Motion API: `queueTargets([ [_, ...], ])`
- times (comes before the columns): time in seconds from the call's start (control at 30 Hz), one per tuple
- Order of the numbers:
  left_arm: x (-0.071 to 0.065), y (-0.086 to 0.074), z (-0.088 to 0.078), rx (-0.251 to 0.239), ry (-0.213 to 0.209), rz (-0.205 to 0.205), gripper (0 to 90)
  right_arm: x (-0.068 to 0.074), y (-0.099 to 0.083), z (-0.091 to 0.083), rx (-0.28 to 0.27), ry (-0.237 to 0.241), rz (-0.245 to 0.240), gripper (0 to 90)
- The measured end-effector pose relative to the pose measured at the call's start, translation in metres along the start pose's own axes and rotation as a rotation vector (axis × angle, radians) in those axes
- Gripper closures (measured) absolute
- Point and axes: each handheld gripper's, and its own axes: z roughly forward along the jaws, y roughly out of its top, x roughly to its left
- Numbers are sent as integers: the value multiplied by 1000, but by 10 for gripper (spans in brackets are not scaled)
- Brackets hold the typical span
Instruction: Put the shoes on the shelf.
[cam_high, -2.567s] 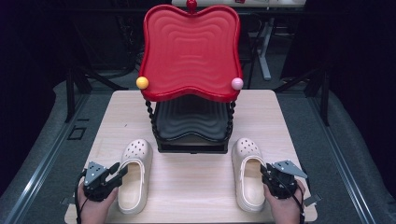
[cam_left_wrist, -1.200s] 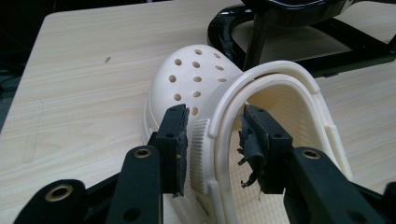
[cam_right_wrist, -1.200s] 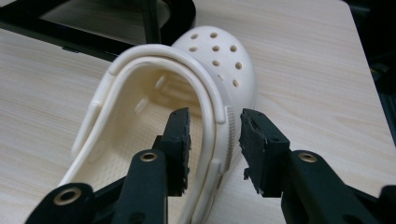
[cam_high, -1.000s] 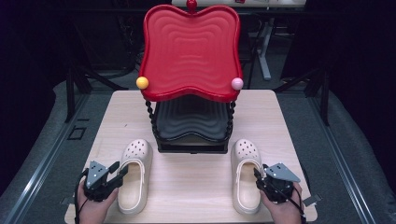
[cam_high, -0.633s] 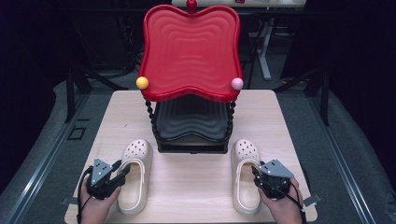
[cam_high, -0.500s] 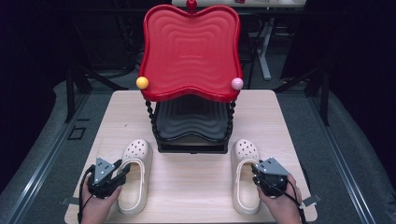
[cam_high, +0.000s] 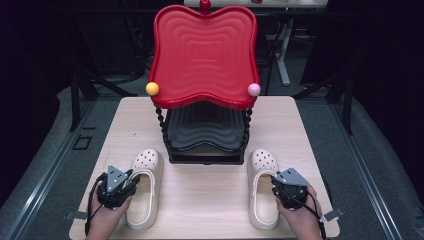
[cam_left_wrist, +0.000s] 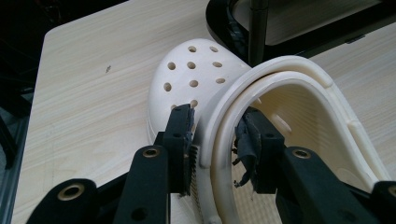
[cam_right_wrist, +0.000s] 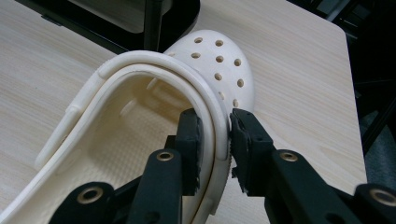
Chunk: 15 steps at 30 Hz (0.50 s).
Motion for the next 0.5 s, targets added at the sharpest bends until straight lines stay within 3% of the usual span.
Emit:
queueTargets([
  [0.27, 0, 1, 1, -7, -8, 0, 630, -1, -3, 1, -3, 6, 38, 703],
  [0.5, 0, 0, 2, -16, -6, 4, 659, -2, -3, 2, -2, 8, 69, 732],
])
